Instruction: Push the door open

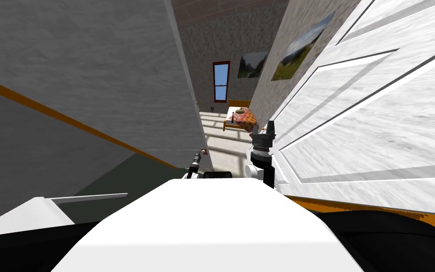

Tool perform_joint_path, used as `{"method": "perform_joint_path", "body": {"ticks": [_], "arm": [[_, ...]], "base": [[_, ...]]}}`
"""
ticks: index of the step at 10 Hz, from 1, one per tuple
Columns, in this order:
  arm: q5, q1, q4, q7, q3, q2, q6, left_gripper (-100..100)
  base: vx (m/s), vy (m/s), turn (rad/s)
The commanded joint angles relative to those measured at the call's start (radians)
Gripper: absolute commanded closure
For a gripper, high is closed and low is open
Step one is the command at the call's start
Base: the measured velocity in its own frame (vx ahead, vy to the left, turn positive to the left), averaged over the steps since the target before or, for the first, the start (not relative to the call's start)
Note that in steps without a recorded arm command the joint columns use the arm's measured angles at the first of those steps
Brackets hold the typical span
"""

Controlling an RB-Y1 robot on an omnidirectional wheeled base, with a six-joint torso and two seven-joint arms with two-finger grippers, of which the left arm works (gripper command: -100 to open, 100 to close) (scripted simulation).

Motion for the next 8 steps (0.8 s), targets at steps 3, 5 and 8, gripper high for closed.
{"method": "perform_joint_path", "body": {"ticks": [3, 5, 8], "arm": [[0.003, 0.012, -0.011, 0.005, -0.004, -0.004, 0.002, -100], [0.007, 0.024, -0.023, 0.008, -0.007, -0.017, 0.003, -100], [0.008, 0.023, -0.018, 0.006, -0.004, -0.016, -0.003, -100]], "base": [[-0.18, -0.041, 0.025], [-0.237, -0.068, 0.052], [-0.073, -0.049, 0.013]]}}
